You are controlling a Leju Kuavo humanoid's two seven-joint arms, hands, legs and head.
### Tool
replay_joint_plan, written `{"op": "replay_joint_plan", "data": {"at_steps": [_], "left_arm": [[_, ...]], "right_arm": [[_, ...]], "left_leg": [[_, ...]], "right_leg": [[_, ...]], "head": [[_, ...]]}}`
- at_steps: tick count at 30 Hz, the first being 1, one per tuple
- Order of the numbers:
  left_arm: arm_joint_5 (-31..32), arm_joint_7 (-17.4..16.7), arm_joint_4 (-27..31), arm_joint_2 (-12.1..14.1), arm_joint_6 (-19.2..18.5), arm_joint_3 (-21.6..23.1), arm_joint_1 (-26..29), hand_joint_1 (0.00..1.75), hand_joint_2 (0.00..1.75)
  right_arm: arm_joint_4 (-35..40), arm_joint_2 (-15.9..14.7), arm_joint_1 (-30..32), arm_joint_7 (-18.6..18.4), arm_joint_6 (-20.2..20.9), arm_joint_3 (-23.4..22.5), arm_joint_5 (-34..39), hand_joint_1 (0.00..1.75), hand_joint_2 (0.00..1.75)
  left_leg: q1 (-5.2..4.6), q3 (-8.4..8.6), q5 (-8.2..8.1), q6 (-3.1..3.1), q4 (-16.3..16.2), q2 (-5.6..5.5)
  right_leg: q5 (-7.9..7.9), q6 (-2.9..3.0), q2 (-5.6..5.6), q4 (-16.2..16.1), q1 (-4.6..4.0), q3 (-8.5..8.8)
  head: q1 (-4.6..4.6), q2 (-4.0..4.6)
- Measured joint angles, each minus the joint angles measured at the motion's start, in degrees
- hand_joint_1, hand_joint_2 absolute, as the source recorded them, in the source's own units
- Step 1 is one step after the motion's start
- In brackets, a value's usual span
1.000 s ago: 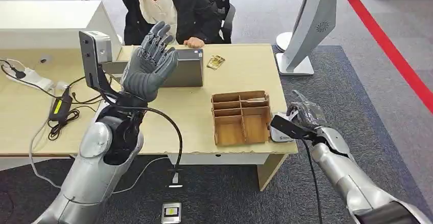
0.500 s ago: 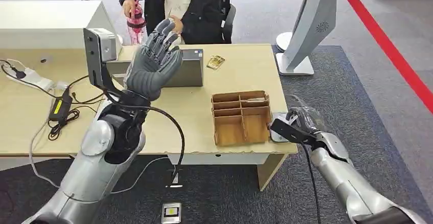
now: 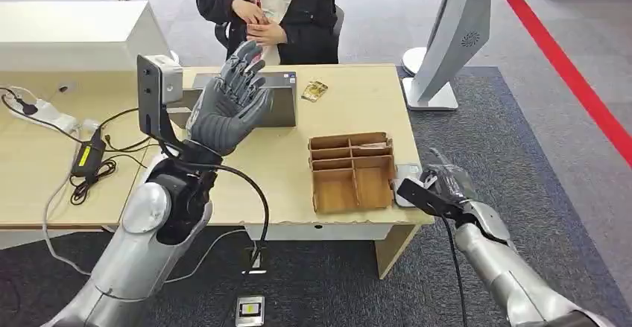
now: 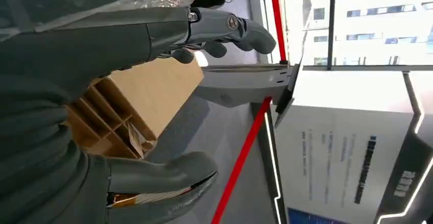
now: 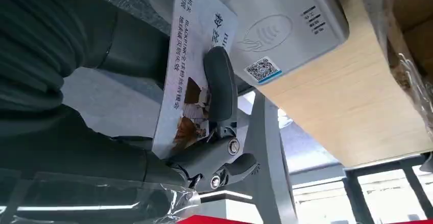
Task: Pass the card to the sensor for recognition and then transmit it.
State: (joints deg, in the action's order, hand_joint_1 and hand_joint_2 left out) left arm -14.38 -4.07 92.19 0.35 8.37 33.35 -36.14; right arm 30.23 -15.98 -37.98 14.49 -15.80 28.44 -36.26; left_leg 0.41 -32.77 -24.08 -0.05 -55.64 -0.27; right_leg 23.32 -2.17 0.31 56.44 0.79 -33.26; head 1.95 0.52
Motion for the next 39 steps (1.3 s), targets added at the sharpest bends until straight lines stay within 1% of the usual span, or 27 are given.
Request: {"op": "replay_joint_plan", "data": {"at_steps": [6, 12, 18, 23, 27, 39], "left_arm": [[0.2, 0.0, 0.0, 0.0, -1.3, -0.3, 0.4, 0.0, 1.75], [0.6, 0.0, 0.0, 0.0, -1.7, -0.3, 0.4, 0.0, 1.75], [0.8, 0.1, 0.0, -0.1, -2.5, -0.3, 0.4, 0.0, 1.75], [0.8, 0.5, 0.0, -0.6, -2.9, -0.3, 0.3, 0.0, 1.75], [1.0, 0.5, 0.0, -1.2, -3.4, -0.3, 0.0, 0.0, 1.75], [1.2, 0.6, 0.0, -1.8, -5.3, -0.5, 0.0, 0.0, 1.75]], "right_arm": [[0.0, 0.0, 0.0, -0.1, 0.2, 0.0, 0.9, 1.75, 1.75], [0.0, 0.0, -0.4, 0.3, 0.5, -0.3, 1.3, 1.75, 1.75], [0.0, 0.6, -0.9, 0.9, 0.6, -0.3, 1.2, 1.75, 1.75], [0.1, 1.0, -1.6, 1.5, 1.0, -0.3, 3.0, 1.75, 1.75], [0.5, 1.3, -3.4, 1.7, 1.8, -0.5, 4.2, 1.75, 1.75], [4.2, 1.3, -10.1, 2.0, 1.2, -1.8, 4.9, 1.75, 1.75]], "left_leg": [[0.0, 0.02, 0.0, 0.0, 0.0, 0.0], [0.0, 0.02, 0.0, 0.0, 0.0, 0.0], [0.0, 0.02, 0.01, 0.0, 0.0, -0.01], [0.0, 0.0, 0.0, 0.0, 0.0, -0.01], [-0.01, 0.0, 0.0, 0.0, 0.0, 0.0], [-0.01, 0.01, 0.01, 0.0, 0.0, 0.01]], "right_leg": [[0.0, 0.0, 0.0, 0.0, 0.0, 0.02], [0.0, 0.0, 0.0, 0.0, 0.0, 0.03], [-0.01, 0.0, 0.0, 0.0, 0.0, 0.03], [0.0, 0.0, 0.0, 0.0, 0.0, 0.02], [0.0, 0.0, 0.0, 0.0, 0.01, 0.02], [-0.01, 0.0, 0.0, 0.0, 0.01, 0.02]], "head": [[0.0, 0.0], [0.0, 0.0], [0.0, 0.0], [0.0, 0.0], [0.0, 0.0], [0.0, 0.0]]}}
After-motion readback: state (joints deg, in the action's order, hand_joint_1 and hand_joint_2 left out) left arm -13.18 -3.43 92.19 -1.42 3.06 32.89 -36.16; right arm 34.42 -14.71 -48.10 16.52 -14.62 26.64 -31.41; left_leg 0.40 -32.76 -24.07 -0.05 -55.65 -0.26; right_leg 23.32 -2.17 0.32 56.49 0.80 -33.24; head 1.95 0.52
